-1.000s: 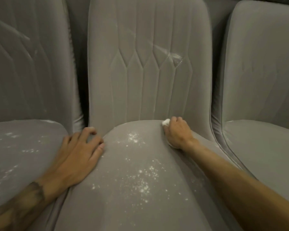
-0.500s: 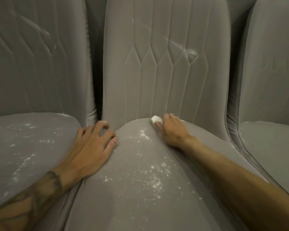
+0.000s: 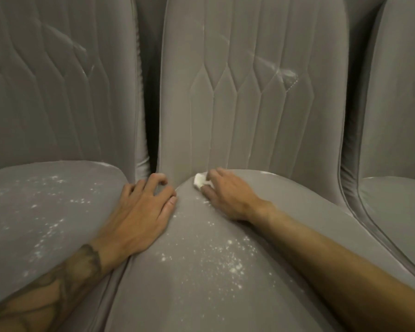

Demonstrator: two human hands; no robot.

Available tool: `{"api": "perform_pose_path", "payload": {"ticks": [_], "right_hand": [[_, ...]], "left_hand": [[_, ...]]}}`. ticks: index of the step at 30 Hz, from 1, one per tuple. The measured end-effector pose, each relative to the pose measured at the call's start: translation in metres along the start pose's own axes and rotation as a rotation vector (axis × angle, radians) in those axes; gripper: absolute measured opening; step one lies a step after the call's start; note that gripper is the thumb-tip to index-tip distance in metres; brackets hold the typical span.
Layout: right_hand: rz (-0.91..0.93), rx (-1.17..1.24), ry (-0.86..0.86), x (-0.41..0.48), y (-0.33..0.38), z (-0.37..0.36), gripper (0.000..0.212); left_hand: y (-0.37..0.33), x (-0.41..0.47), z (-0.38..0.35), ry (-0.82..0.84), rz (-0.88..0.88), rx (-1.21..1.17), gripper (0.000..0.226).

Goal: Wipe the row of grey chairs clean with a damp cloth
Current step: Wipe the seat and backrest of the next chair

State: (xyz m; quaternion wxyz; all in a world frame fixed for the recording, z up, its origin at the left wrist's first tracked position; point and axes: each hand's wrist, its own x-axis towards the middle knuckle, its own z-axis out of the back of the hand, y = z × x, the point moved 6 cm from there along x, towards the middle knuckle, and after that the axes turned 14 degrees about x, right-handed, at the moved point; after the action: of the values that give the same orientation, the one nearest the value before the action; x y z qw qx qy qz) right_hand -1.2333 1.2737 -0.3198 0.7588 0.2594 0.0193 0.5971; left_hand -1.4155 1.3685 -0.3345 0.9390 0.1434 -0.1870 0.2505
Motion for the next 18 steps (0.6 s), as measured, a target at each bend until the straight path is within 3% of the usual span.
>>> {"api": "perform_pose_path", "payload": {"ticks": [4,8,10,15,18], "right_hand": [[0.162,0.036,0.112,-0.028,0.004,0.009,0.033],[-0.142,-0.103,0.03,-0.002,-0.043,0.035,0.035],[-0.191,-0.116,-0.021,0.007,-0.035,0.028,0.037],[0.16,0.098,0.093,-0.029,0.022,-0.005,0.033],[0.138,0.041,0.121,-0.025,0.003,0.01,0.031]], "left_hand": [[0.0,-0.001,0.002,0.032,0.001,0.0,0.044],[-0.001,-0.001,0.002,0.038,0.01,0.007,0.042],[-0.001,0.0,0.002,0.043,0.004,-0.005,0.041],[0.001,0.0,0.001,0.016,0.003,-0.009,0.043],[0.001,0.0,-0.001,0.038,0.002,-0.023,0.041]]}}
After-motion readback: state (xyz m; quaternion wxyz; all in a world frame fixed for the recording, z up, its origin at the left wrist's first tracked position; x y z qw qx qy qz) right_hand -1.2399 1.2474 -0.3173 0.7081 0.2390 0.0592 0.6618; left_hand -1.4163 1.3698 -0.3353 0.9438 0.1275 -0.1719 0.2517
